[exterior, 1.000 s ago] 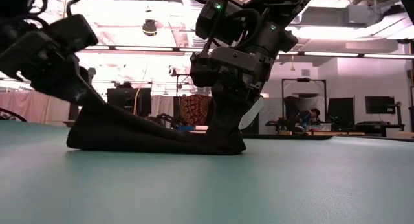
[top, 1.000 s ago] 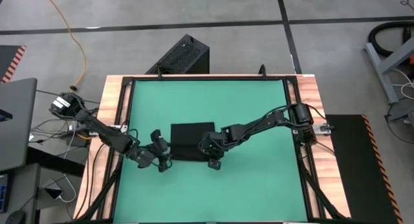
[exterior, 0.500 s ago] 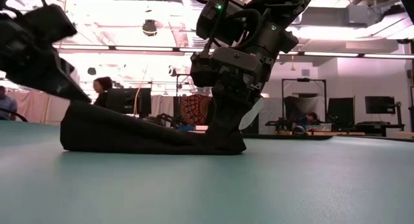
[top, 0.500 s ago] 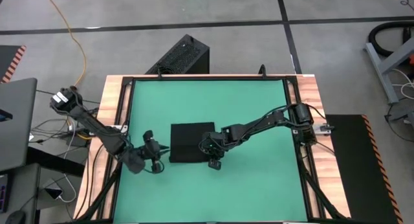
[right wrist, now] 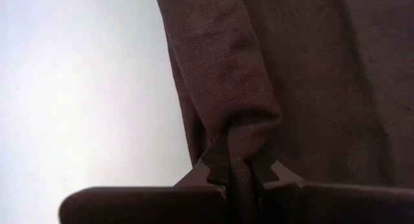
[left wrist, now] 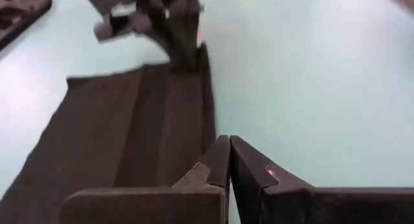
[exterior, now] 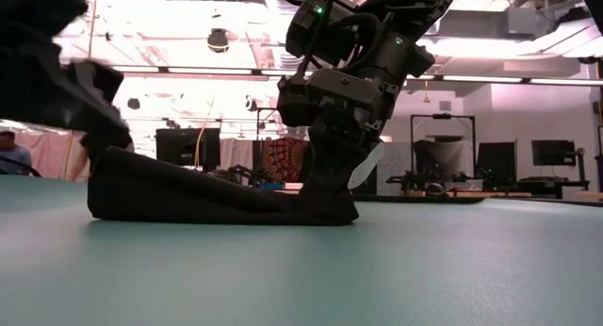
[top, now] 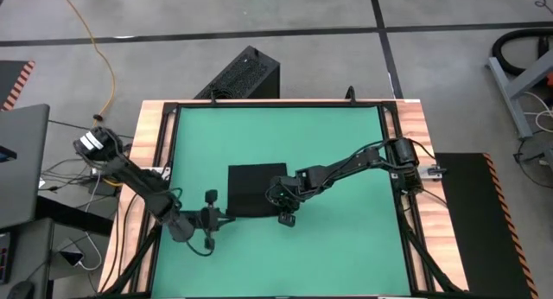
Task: Roll towel
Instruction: Roll the black towel
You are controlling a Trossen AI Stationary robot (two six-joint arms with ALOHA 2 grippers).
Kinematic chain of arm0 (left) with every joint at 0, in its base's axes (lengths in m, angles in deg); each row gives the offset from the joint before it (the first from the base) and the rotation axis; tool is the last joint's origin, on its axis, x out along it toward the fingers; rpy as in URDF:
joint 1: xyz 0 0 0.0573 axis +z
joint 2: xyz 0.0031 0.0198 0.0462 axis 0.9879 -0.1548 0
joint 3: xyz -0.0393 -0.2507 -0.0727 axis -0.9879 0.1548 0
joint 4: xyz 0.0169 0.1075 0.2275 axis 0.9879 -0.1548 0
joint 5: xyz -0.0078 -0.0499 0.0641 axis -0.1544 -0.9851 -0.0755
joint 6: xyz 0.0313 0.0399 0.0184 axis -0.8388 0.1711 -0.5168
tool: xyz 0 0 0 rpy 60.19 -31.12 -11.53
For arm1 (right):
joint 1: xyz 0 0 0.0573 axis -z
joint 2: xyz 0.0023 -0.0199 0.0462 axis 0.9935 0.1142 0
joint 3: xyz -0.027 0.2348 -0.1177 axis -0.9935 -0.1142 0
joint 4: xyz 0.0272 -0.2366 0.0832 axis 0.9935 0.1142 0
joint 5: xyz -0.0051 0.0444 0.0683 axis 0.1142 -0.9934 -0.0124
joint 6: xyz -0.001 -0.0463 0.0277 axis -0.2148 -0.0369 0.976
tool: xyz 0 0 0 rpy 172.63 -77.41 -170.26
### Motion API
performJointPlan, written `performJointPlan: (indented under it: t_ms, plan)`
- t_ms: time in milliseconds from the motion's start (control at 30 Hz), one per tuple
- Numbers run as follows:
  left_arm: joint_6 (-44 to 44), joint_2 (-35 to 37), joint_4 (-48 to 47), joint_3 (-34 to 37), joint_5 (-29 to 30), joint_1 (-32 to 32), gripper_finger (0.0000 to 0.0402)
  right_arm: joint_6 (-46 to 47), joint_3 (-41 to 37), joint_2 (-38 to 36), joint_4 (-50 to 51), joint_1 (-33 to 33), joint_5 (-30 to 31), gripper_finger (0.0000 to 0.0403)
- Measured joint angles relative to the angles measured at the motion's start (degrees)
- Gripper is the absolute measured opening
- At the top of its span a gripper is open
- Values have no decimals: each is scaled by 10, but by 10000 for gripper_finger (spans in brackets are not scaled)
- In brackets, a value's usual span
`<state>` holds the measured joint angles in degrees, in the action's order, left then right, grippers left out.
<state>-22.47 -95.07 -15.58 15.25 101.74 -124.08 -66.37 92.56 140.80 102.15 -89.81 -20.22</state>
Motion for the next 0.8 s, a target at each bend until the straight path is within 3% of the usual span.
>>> performJointPlan:
  t_ms: [267, 800]
  plan:
    - [42, -54, -17, -3, 18, 26, 0, 0, 0, 0, -2, 0, 0, 26]
    - [100, -54, -97, -2, 13, 77, 0, -9, 0, 0, -10, 0, 0, 38]
